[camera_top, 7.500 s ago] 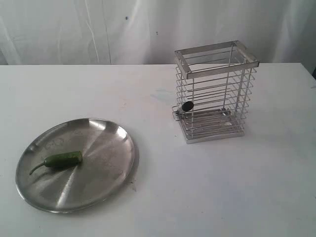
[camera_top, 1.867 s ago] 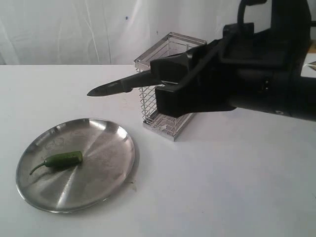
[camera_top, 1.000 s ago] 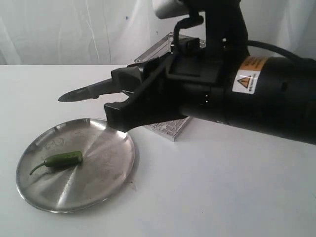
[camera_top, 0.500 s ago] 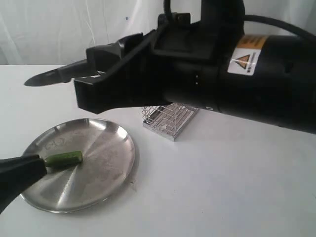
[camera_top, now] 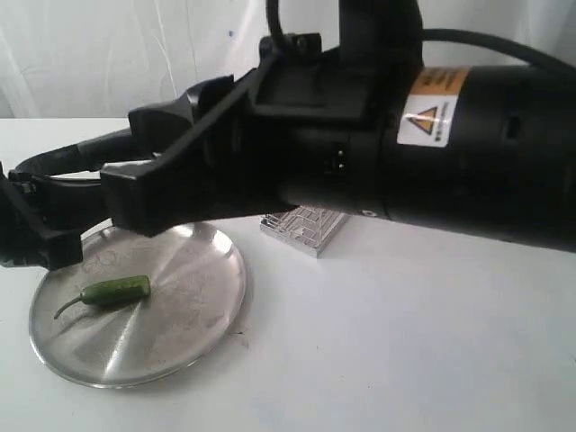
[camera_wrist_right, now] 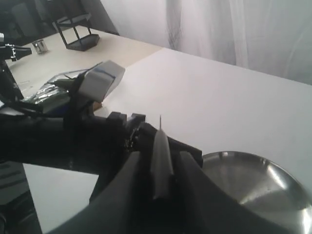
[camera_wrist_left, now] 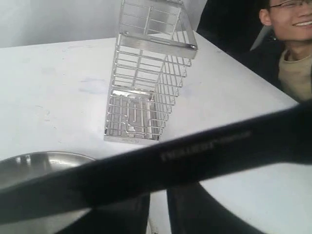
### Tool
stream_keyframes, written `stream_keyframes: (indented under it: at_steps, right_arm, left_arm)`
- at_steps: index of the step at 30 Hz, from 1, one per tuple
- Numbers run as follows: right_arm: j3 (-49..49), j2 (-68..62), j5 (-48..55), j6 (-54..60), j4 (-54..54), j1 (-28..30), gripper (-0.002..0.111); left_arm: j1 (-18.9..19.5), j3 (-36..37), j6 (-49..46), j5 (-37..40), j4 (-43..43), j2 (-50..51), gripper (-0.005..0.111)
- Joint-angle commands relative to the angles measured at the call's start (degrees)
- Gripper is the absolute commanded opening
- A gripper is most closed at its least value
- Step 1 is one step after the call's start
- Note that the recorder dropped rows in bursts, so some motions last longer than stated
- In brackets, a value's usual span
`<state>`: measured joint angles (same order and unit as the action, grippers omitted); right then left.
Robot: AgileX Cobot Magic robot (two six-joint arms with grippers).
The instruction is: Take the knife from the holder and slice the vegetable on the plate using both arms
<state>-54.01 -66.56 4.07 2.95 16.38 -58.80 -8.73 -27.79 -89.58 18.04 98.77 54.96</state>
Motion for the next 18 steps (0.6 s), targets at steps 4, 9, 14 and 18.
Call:
stream_keyframes:
  at_steps: [4,9,14,18]
  right_arm:
    - [1.13,-0.01,6.52,-0.2,0.04,-0.08,0.0]
    - [1.41,-0.01,10.81,-0.2,0.04,-0.08,0.0]
    - [1.41,-0.01,12.91,-0.2,0.19,-0.08,0.0]
    - [1.41,-0.23,15.84,-0.2,0.5,-0.08,0.0]
  left_arm:
    - [0.07,-0.35,-1.35,-1.13,1.17,-0.12,0.02]
    - [0.07,-0.35,-1.78,-1.13,1.17,-0.12,0.02]
    - [0.07,-0.35,-1.77,-0.64,1.17,-0.12,0.02]
    - [0.07,-0.35,-1.77,-0.64,1.17,-0.12,0.02]
